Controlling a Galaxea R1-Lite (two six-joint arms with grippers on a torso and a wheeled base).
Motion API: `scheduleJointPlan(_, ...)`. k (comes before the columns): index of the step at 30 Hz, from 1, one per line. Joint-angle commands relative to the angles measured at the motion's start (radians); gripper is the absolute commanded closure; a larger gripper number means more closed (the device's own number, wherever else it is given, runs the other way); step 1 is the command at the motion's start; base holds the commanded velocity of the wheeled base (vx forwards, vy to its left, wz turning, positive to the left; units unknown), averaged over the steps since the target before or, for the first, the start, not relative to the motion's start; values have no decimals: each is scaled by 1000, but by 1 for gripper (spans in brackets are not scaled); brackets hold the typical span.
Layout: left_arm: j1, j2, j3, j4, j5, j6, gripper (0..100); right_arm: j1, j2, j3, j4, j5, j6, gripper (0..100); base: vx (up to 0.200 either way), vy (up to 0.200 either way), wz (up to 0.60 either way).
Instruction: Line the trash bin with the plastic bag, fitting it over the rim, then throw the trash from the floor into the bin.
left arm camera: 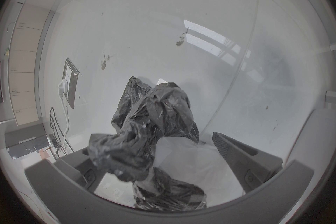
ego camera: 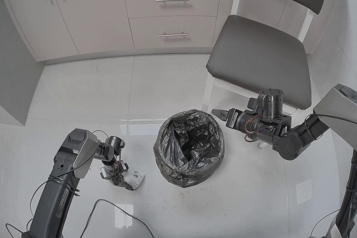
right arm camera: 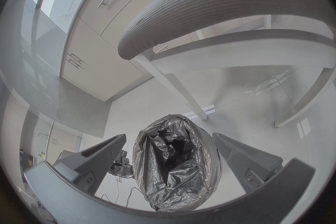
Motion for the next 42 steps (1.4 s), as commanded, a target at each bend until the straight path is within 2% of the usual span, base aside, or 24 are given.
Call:
scheduleJointPlan(1, 5, 23, 1, 0, -9, -1, 0, -2, 0, -3, -1, -1, 0, 0, 0, 0, 0)
scheduleJointPlan(18, -6, 26, 1, 31, -12, 0, 0, -9, -2, -8, -1, -1, 2, 0, 0, 0, 0)
scheduleJointPlan(19, -6, 26, 1, 31, -14, 0, 100, -9, -2, -8, -1, -1, 2, 0, 0, 0, 0)
scheduleJointPlan(32, -9, 9, 1, 29, -9, -9, 100, -13, -5, -9, -1, -7, 2, 0, 0, 0, 0)
scheduleJointPlan(39, -43, -86, 1, 184, -23, -104, 100, -12, -5, -6, -1, -5, 0, 0, 0, 0, 0)
scheduleJointPlan(42, -60, -155, 1, 250, -63, -144, 100, -12, -6, -2, -1, -4, -1, 0, 0, 0, 0)
